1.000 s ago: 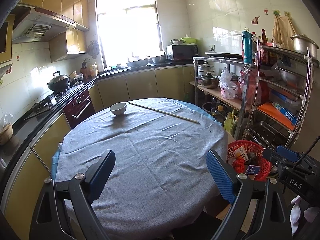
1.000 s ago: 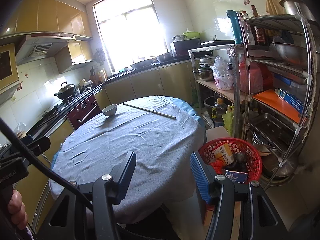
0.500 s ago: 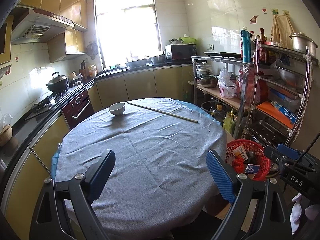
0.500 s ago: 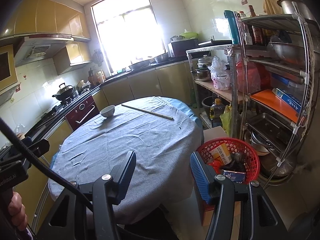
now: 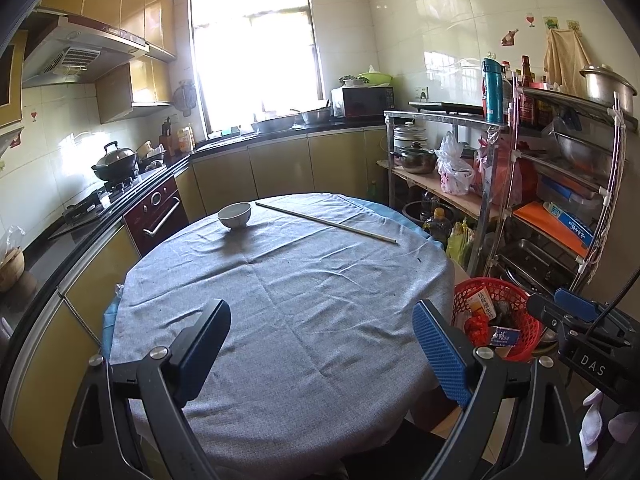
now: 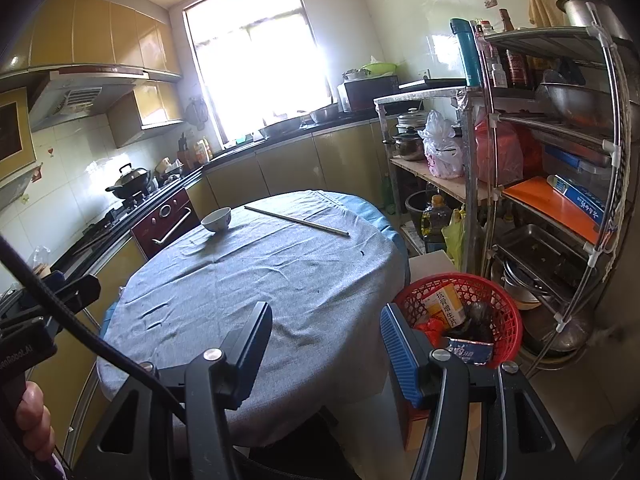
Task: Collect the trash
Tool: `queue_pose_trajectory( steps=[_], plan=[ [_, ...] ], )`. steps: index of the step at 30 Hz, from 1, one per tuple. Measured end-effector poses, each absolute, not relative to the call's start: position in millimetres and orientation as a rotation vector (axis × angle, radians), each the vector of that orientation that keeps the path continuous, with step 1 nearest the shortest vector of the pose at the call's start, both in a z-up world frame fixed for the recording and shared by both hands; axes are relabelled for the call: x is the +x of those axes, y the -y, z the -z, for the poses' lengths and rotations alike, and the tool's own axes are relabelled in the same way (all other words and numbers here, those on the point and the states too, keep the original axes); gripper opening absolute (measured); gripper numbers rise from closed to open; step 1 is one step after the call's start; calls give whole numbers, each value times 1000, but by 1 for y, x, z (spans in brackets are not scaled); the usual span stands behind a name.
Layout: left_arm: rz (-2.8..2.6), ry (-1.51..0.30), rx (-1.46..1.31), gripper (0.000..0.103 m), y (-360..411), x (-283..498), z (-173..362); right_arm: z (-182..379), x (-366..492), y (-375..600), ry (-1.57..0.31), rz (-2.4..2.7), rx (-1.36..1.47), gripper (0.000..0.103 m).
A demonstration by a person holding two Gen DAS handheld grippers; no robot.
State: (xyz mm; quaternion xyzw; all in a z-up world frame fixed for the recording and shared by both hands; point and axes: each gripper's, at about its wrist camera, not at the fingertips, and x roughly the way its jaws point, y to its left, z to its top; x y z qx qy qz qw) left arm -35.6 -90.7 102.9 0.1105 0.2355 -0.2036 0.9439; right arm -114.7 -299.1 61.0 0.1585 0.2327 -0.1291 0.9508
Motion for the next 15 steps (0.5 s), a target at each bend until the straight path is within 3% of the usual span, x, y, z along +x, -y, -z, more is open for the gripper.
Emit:
queue_pose_trajectory(
  steps=[15],
  plan=[
    [416,-481,225,92,90,-35,-103,-61,-114,298,-474,262,323,61]
  ],
)
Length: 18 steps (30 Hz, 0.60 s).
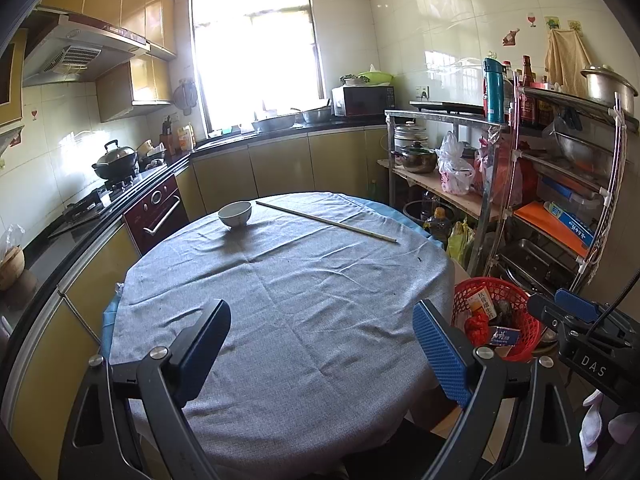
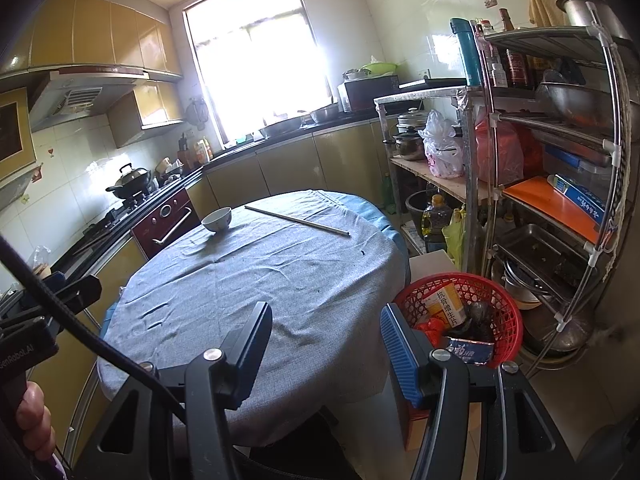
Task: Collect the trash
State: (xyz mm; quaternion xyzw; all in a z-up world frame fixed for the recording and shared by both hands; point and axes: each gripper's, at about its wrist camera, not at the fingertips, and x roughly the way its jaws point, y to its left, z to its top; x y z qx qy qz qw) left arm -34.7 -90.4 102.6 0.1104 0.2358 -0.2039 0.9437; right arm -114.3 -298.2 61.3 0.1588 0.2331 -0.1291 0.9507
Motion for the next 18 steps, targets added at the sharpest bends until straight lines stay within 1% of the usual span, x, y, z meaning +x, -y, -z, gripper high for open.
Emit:
queue_pose_trajectory(
  steps=[18],
  plan=[
    [367,-505,194,92,81,-26,-95,-68,-99,277,-463,184,265,61]
  ],
)
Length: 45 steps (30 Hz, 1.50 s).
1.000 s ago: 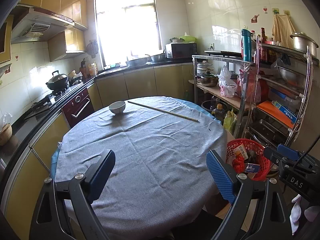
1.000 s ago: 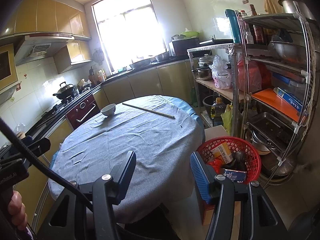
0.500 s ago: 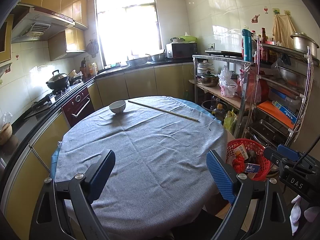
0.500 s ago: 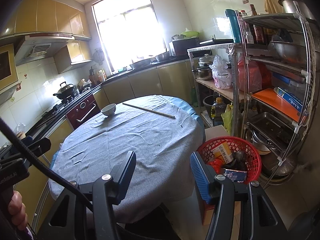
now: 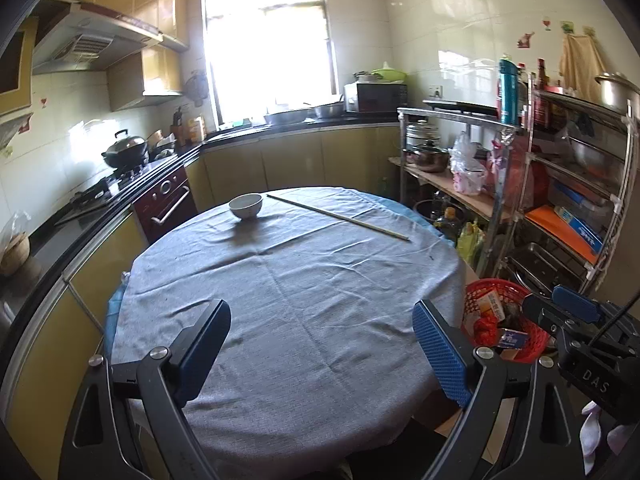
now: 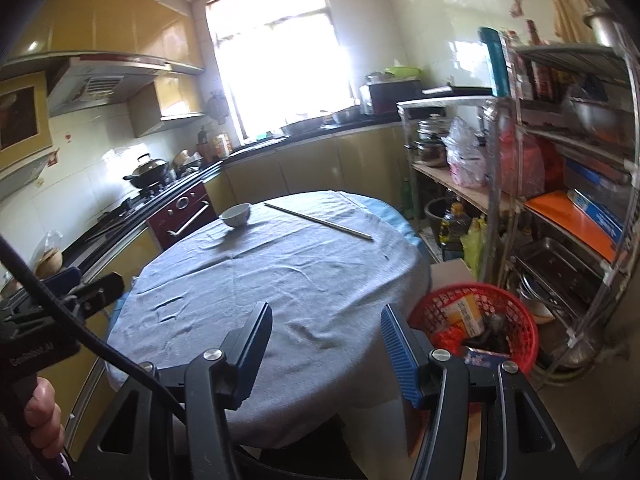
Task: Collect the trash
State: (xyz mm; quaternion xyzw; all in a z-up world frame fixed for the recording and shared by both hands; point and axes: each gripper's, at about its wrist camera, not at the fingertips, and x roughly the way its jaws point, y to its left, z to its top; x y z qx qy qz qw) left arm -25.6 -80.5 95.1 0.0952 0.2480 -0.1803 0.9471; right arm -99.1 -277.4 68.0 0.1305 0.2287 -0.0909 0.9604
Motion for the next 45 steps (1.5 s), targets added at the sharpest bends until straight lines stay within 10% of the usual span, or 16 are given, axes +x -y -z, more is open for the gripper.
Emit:
queue_pose_trajectory(
  steps=[45],
  plan=[
    [127,-564,99,92,10,17,-74,-79,-48,198,-432,-73,111,61]
  ],
)
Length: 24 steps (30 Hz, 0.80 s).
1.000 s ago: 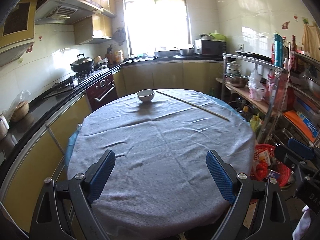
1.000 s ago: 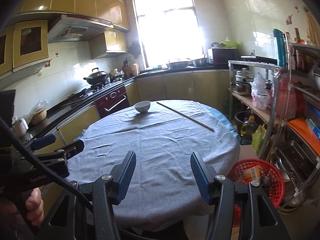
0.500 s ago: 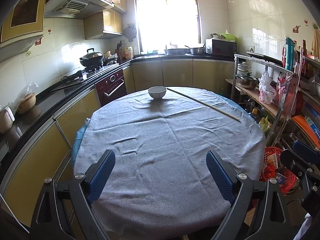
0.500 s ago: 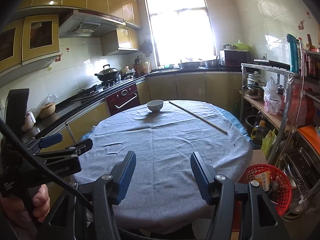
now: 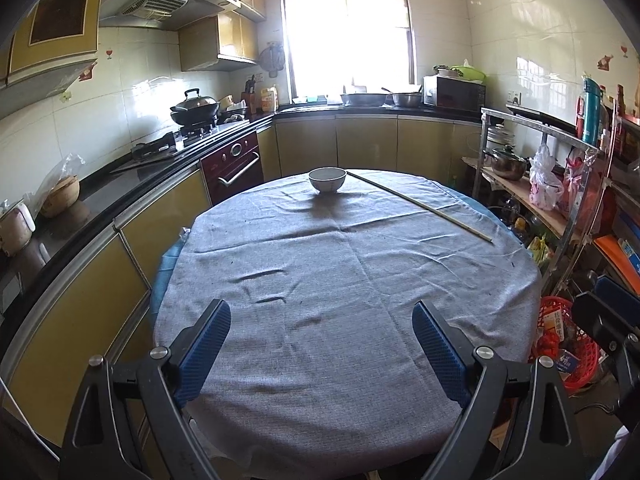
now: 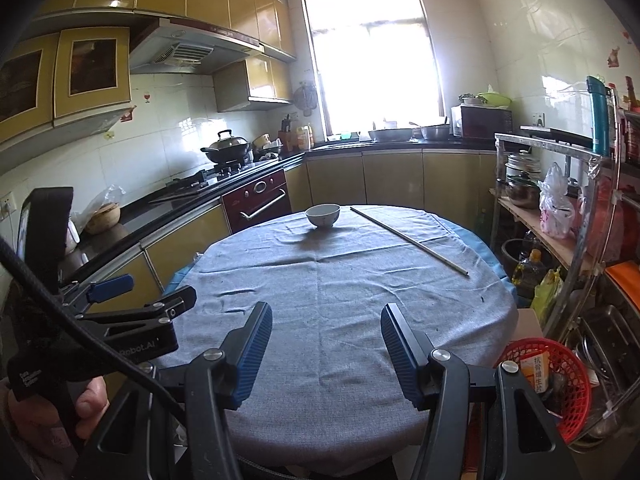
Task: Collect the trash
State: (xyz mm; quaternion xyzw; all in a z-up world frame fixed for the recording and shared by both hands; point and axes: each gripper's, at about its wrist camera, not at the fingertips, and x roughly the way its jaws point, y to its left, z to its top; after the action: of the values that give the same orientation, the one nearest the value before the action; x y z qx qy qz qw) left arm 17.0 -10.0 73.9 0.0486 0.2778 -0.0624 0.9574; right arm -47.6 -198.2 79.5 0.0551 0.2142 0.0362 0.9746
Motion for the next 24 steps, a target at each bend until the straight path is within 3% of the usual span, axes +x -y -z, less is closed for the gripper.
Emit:
queue_pose_trajectory(
  steps=[24],
  plan=[
    [74,-608,74,92,-3,36,-61,-76,-26,194,-446,-103,105,61]
  ],
)
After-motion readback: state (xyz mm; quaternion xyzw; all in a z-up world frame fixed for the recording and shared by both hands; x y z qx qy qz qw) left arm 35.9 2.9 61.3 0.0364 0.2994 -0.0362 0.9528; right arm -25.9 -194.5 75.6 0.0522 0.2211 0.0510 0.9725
